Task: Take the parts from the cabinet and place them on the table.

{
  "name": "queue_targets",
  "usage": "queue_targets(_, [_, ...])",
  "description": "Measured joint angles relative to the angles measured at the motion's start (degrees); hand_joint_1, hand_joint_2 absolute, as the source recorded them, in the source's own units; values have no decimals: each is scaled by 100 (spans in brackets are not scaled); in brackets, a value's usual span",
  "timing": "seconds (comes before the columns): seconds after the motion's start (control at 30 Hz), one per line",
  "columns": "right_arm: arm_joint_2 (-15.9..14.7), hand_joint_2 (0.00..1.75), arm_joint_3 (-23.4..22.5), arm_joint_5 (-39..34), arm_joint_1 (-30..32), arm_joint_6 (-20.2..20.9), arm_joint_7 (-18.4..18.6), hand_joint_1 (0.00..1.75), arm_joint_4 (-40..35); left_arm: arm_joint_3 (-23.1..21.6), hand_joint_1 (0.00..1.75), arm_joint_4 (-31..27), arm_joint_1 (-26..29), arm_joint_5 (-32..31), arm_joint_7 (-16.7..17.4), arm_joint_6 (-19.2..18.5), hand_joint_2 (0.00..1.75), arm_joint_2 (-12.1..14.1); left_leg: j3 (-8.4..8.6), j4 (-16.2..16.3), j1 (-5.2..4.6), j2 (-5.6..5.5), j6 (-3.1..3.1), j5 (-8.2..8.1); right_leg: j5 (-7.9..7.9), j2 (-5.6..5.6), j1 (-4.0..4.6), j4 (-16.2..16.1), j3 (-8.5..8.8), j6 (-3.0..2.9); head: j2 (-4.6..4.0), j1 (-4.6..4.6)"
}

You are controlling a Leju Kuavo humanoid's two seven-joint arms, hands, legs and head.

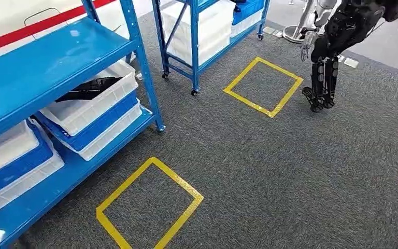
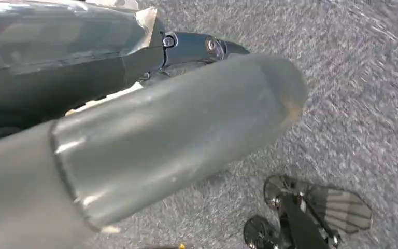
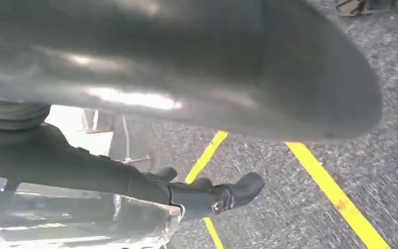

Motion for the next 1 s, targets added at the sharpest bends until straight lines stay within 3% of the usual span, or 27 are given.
queue_targets(0.03, [-4, 0, 0, 2, 8, 0, 0, 0, 0, 0, 0, 0, 11, 0, -2, 0, 0, -4, 74, -79, 72, -58, 7, 60, -65, 219, -35, 99, -41, 17, 0, 11])
queue_targets(0.07, [-7, 0, -2, 2, 15, 0, 0, 0, 0, 0, 0, 0, 4, -2, -2, 0, 0, -7, 86, -127, 89, -114, 35, 81, -181, 500, -38, 307, -117, -5, 0, 15])
queue_targets(0.1, [-7, 0, -2, 4, 24, 4, -2, 0, 0, 0, 0, 0, -12, -4, -2, -2, 0, -4, 69, -126, 95, -197, 65, 102, -410, 693, -63, 824, -380, -49, 0, 42])
queue_targets(0.17, [-22, 0, -2, 9, 36, 11, -2, 0, 0, 0, 0, 0, -19, -4, -13, -15, 0, -4, 53, -124, 95, -350, 64, 102, -694, 792, -105, 1614, -794, -56, 0, 39])
queue_targets(0.2, [-24, 0, 0, 11, 44, 18, -2, 0, 0, 0, 0, 0, -11, -4, -20, -26, 0, -7, 55, -123, 99, -453, 61, 103, -704, 804, -121, 1859, -939, -4, 0, 46])
queue_targets(0.27, [-33, 0, -2, 13, 52, 24, -2, 0, 0, 0, 0, 0, 2, -9, -48, -65, 0, -7, 70, -107, 123, -620, 42, 105, -417, 821, -165, 1427, -774, 146, 0, 44])
queue_targets(0.3, [-37, 0, -2, 11, 56, 24, -6, 0, 0, 0, 0, 0, 5, -17, -89, -94, 0, -7, 75, -87, 140, -722, 5, 97, -132, 890, -211, 820, -513, 250, 0, 44])
queue_targets(0.33, [-42, 0, -2, 9, 55, 24, -26, 0, 0, 0, 0, 0, 4, -22, -124, -115, 0, -7, 60, -53, 150, -795, -37, 81, 59, 1090, -269, 331, -307, 314, 0, 50])
queue_targets(0.37, [-39, 0, -2, -4, 72, 24, -48, 0, 2, -2, 0, 0, -3, -39, -153, -138, 0, 0, 2, 51, 103, -854, -106, 45, 110, 1303, -284, 106, -290, 312, 0, 74])
queue_targets(0.4, [-39, 0, -2, -18, 59, 17, -70, 0, 0, -2, 0, 0, -9, -63, -173, -142, 0, 0, -19, 61, 108, -906, -138, 14, 114, 1212, -283, 124, -291, 194, 0, 48])
queue_targets(0.47, [-31, 0, -2, -37, 36, 4, -92, 0, -2, -4, 0, -2, 13, -92, -192, -153, 0, 7, -18, 14, 153, -993, -214, -20, 74, 1121, -213, 128, -268, 68, 0, 35])
queue_targets(0.5, [-22, 0, -4, -55, 39, -2, -111, 0, -2, -4, 0, -2, 31, -120, -192, -157, 0, 22, -31, 24, 177, -1044, -250, 4, 104, 1054, -280, 110, -218, 10, 0, 29])
queue_targets(0.53, [-13, 0, -7, -68, 34, -4, -118, 0, -2, -7, 0, -2, 47, -127, -192, -157, 0, 31, -65, 111, 182, -882, -265, -28, 121, 983, -285, 105, -194, -21, 0, 33])
queue_targets(0.57, [-15, 0, -7, -72, 55, -31, -129, 0, -2, -9, 0, 0, 47, -131, -188, -175, 0, 28, -164, 337, 165, -564, -283, -208, 130, 930, -269, 105, -200, -61, 0, -27])
queue_targets(0.6, [-11, 0, -7, -74, 83, -41, -136, 0, -2, -9, 0, 0, 35, -131, -188, -179, 0, 28, -356, 742, 173, -401, -306, -458, 118, 854, -241, 105, -194, -76, 0, -59])
queue_targets(0.67, [-13, 0, -9, -77, 92, -53, -138, 0, -2, -11, 0, 0, 17, -133, -188, -186, 0, 28, -800, 1613, 188, -290, -337, -828, 88, 692, -200, 110, -189, -114, 0, -54])
queue_targets(0.7, [-18, 0, -9, -81, 91, -55, -138, 0, -2, -11, 0, 0, 18, -135, -188, -186, 0, 31, -920, 1818, 189, -271, -336, -844, 73, 619, -184, 110, -182, -133, 0, -59])
queue_targets(0.73, [-17, 0, -11, -81, 87, -55, -138, 0, -2, -13, 0, 0, 26, -135, -188, -186, 0, 31, -898, 1735, 188, -255, -323, -716, 49, 549, -171, 110, -163, -138, 0, -54])
queue_targets(0.8, [-11, 0, -11, -81, 75, -55, -138, 0, -2, -13, 0, 0, 30, -135, -188, -186, 0, 31, -514, 951, 172, -200, -250, -240, -3, 447, -146, 110, -94, -124, 0, -61])
queue_targets(0.83, [-2, 0, -11, -81, 72, -55, -138, 0, -2, -15, 0, -2, 24, -135, -188, -186, 0, 35, -248, 426, 131, -55, -164, -1, -34, 392, -132, 106, -49, -126, 0, -59])
queue_targets(0.87, [20, 0, -11, -81, 80, -55, -138, 0, -2, -15, 0, -4, 12, -136, -188, -186, 0, 55, -132, 200, 62, 229, -88, -18, -54, 345, -129, 99, -84, -112, 0, -50])
queue_targets(0.9, [17, 0, -11, -83, 75, -61, -138, 0, -2, -17, 0, -2, -2, -135, -188, -186, 0, 53, -123, 178, 39, 224, -55, -9, -86, 302, -66, 98, -30, -60, 0, -39])
queue_targets(0.93, [24, 0, -11, -83, 65, -61, -140, 0, -2, -22, 0, -4, -7, -138, -188, -184, 0, 55, -149, 193, 13, 146, -43, -5, -88, 246, -109, 94, -16, -48, 0, -54])
queue_targets(1.0, [46, 0, -11, -83, 33, -61, -149, 0, -5, -22, 0, -4, 3, -135, -186, -177, 0, 63, -156, 128, -15, 24, -2, 20, -93, 122, -91, 38, 38, -14, 0, -70])
